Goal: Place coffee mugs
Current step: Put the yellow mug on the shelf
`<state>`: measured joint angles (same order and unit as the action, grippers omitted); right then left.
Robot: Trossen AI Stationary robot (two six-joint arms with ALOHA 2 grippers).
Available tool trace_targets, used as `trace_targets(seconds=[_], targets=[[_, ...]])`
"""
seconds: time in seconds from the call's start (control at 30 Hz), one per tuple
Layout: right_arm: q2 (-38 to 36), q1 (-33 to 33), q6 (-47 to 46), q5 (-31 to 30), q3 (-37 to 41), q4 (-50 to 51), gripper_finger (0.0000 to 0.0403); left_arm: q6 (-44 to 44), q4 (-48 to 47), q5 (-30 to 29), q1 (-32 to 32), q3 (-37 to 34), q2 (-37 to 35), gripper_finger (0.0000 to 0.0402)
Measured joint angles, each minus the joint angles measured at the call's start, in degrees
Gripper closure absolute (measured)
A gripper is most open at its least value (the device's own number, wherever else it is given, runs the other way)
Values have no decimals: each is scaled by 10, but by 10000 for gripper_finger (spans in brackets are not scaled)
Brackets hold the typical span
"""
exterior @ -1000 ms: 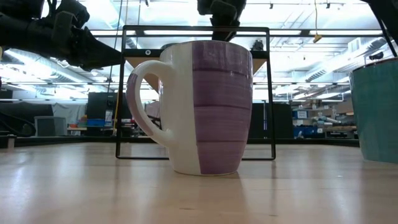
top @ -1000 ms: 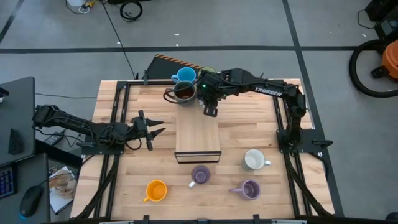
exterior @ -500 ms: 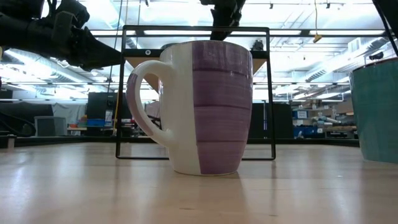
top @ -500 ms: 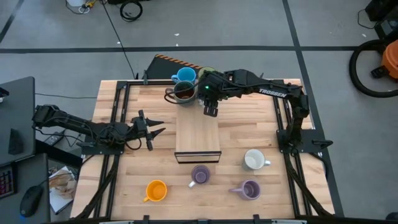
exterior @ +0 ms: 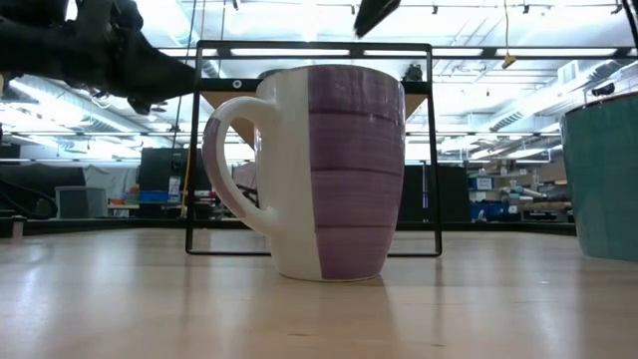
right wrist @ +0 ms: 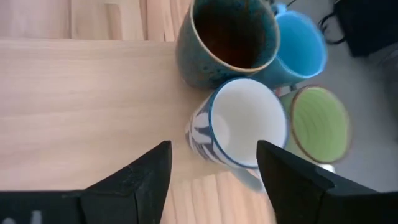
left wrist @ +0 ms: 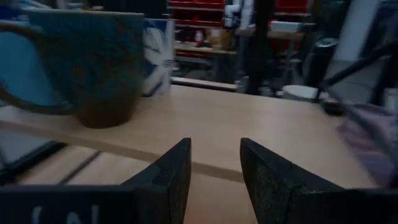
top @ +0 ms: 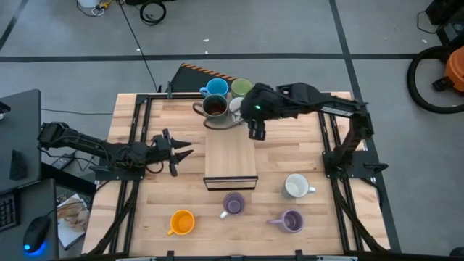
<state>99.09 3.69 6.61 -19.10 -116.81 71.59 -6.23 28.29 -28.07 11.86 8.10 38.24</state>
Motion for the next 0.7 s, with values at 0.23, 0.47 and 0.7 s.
trace_targets(seconds=[0.23,0.47,0.7], targets=[[-77,-51,-18,-39,73,-14,163,-62,-123,48,0,63,0,258],[-175,-84,-37,-39,249,-129,163,-116,-346,113,19,180,33,258],[-252,-115,-60,-39,413,-240,163,-193,-387,194,74,251,88,258]])
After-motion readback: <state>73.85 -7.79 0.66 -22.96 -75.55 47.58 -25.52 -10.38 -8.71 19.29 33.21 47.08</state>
